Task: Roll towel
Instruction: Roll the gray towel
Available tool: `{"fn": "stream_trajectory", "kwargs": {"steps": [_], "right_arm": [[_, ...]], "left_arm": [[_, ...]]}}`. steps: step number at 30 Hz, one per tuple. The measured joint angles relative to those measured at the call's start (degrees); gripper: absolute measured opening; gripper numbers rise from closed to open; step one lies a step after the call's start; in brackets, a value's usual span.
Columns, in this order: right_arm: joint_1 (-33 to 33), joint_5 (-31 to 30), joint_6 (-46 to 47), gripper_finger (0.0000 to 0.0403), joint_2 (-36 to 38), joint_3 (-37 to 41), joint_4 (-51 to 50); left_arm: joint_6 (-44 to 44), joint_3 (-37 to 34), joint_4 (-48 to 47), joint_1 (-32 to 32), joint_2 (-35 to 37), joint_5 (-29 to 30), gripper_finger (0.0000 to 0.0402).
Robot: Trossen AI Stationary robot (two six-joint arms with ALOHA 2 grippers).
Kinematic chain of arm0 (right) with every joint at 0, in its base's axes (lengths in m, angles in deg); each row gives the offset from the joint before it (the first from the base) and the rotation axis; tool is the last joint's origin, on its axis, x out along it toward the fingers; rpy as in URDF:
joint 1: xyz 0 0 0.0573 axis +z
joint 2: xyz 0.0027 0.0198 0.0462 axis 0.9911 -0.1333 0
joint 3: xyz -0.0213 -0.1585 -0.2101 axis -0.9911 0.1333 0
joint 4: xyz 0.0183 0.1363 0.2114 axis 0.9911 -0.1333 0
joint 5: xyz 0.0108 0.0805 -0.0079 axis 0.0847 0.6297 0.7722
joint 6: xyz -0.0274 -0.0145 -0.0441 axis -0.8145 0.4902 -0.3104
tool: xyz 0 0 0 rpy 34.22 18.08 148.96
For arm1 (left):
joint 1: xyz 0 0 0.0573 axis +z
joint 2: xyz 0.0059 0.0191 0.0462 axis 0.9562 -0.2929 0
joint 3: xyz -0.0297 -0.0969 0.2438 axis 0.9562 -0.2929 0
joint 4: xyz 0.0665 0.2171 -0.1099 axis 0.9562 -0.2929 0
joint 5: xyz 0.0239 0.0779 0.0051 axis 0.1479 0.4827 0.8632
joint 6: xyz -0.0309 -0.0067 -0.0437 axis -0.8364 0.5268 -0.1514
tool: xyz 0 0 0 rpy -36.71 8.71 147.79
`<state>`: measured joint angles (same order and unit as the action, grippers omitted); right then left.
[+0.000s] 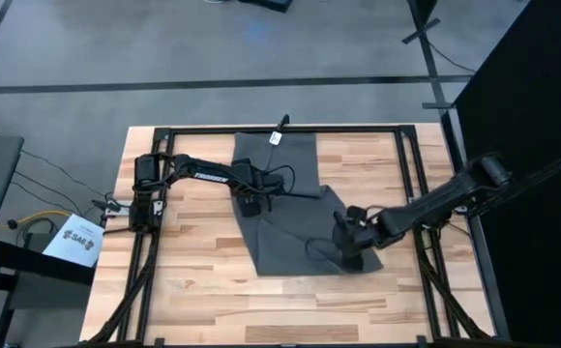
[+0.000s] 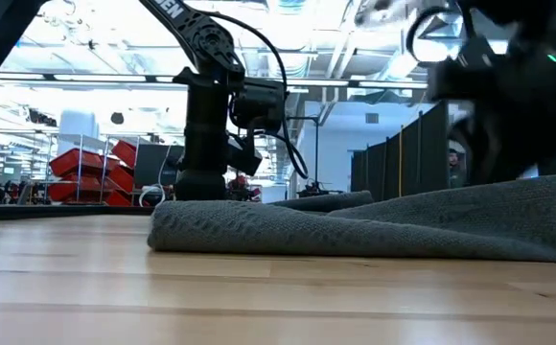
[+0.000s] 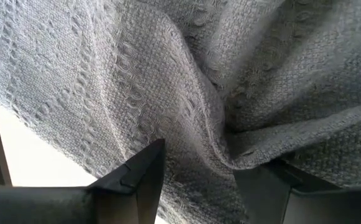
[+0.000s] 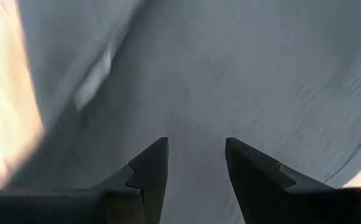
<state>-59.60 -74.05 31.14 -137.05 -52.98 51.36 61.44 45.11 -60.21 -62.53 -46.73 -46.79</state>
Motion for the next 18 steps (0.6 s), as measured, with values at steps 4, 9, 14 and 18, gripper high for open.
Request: {"fn": "stream_trajectory", "kwargs": {"steps": [4,9,14,18], "right_arm": [[2.58,3.14,5.44,0.0148,-3.58,0.00,-12.27],[5.80,3.24,12.88,0.0148,-3.18,0.02,-28.76],[7.37,5.89,17.28,0.0148,1.15,-0.02,-28.21],[7.55,5.91,17.25,0.0148,5.48,-0.02,-20.87]], "left_arm": [[-0.04,-0.09,-2.07,0.02,0.25,0.28,0.0168],[-0.18,-0.17,-3.52,-0.45,0.94,-0.08,0.0168],[-1.56,-0.29,-7.72,-1.53,2.99,-0.47,0.0168],[-2.87,-0.29,-7.63,-2.89,6.42,-0.27,0.0168]]}}
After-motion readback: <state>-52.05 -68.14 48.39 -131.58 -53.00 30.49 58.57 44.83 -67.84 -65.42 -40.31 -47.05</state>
